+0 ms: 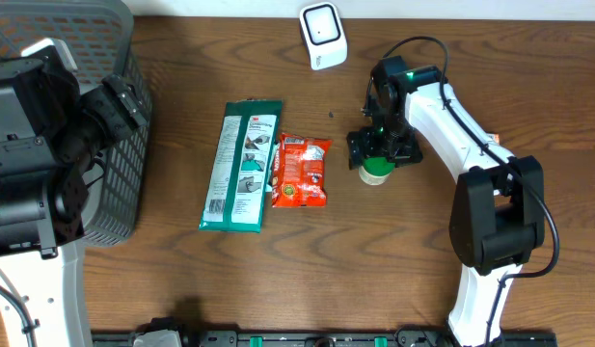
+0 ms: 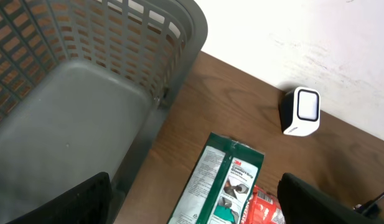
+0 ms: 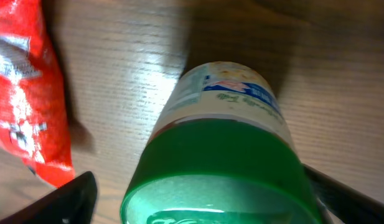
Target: Scan the item barcode
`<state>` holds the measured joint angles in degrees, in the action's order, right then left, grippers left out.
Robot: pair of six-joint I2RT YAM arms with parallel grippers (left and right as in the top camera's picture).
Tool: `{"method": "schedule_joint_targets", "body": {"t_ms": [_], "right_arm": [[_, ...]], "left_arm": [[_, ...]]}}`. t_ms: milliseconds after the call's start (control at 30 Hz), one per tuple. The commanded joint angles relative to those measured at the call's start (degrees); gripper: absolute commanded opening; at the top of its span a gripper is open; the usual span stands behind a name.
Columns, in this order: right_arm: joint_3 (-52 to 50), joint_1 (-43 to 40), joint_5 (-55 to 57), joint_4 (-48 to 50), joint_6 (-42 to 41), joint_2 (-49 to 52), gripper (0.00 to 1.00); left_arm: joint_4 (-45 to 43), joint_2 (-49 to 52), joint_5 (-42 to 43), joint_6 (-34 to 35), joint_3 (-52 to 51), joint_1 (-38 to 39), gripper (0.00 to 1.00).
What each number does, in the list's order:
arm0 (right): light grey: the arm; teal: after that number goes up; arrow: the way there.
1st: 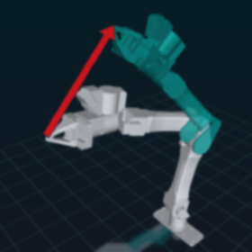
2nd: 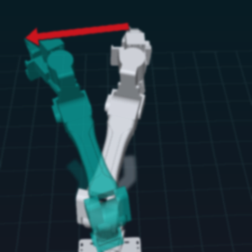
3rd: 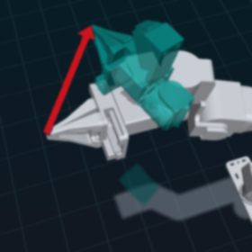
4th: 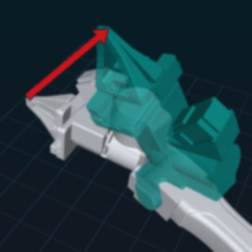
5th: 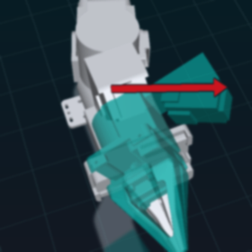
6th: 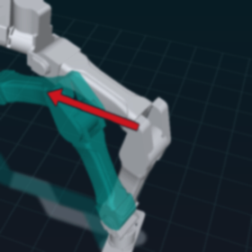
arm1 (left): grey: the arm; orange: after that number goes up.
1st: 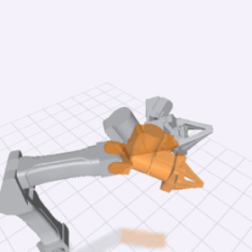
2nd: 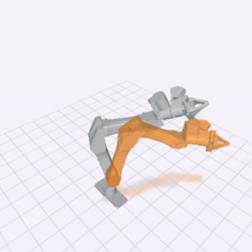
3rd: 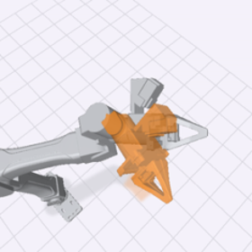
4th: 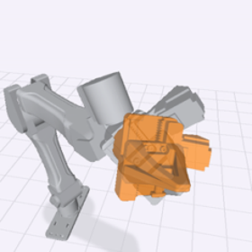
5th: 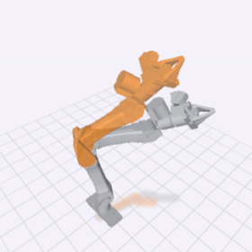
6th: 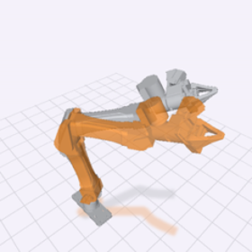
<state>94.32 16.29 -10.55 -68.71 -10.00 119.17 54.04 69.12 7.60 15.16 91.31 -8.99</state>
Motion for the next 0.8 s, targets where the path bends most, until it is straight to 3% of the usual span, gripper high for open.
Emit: {"method": "schedule_joint_targets", "body": {"t_ms": [0,233,333,433,667,733,767], "right_arm": [[0.2,-1.0,-1.5,0.4,2.9,-0.8,0.99],[0.2,-1.0,-1.2,2.1,16.5,-0.8,0.98],[0.2,-1.0,1.2,1.9,16.8,-0.8,0.92],[-0.2,-0.9,2.6,1.4,16.2,-0.8,0.99],[-0.5,-1.0,2.8,1.7,16.2,-0.8,0.99],[-0.5,-1.0,2.8,1.7,15.2,-0.8,0.83],[-0.6,-1.0,2.9,1.7,14.9,-0.8,0.82]], "left_arm": [[0.1,0.1,0.3,-0.5,0.0,-0.2,0.85],[0.1,0.1,0.3,-0.5,0.0,-0.2,0.85],[0.1,0.1,0.3,-0.5,0.0,-0.2,0.85],[0.1,0.1,0.3,-0.5,0.0,-0.2,0.85],[0.1,0.1,0.3,-0.5,0.0,-0.2,0.85],[0.1,0.1,0.3,-0.5,0.0,-0.2,0.85],[0.1,0.1,0.3,-0.5,0.0,-0.2,0.85]]}}
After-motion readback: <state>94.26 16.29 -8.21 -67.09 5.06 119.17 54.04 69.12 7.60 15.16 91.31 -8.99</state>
